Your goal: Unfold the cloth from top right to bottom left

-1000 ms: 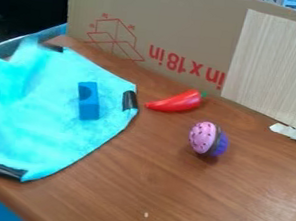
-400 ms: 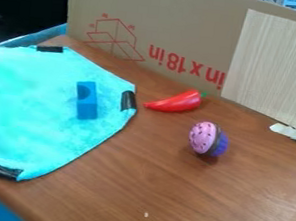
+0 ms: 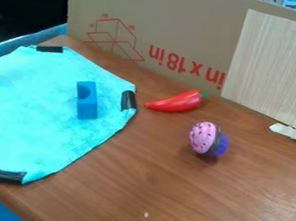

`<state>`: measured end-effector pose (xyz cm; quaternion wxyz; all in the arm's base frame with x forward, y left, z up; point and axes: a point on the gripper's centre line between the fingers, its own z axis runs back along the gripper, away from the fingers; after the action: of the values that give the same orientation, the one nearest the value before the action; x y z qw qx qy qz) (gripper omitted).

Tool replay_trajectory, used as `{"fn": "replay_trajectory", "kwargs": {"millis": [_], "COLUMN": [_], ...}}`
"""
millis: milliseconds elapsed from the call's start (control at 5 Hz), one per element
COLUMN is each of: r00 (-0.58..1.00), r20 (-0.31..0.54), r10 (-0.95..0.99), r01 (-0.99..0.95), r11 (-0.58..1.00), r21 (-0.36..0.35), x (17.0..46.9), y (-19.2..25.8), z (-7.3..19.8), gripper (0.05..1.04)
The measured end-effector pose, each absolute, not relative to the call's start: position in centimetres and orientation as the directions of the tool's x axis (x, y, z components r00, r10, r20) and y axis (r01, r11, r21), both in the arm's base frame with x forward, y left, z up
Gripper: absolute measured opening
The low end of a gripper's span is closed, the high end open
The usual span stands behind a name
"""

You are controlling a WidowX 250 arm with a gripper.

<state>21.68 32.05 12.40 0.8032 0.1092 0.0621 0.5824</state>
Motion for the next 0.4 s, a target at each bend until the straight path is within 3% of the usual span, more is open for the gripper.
{"fn": "replay_trajectory", "kwargs": {"millis": [200,400], "r00": [0.336,0.473], "r20": [0.006,-0.034], "r10": [0.942,0.881], "r01": [-0.911,-0.857], "r11": [0.324,0.468], "r21": [0.254,0.213], "x": [22.0,23.8], "y": [31.5,27.9], "z": [12.6,12.4], "gripper": [0.986,1.000]}}
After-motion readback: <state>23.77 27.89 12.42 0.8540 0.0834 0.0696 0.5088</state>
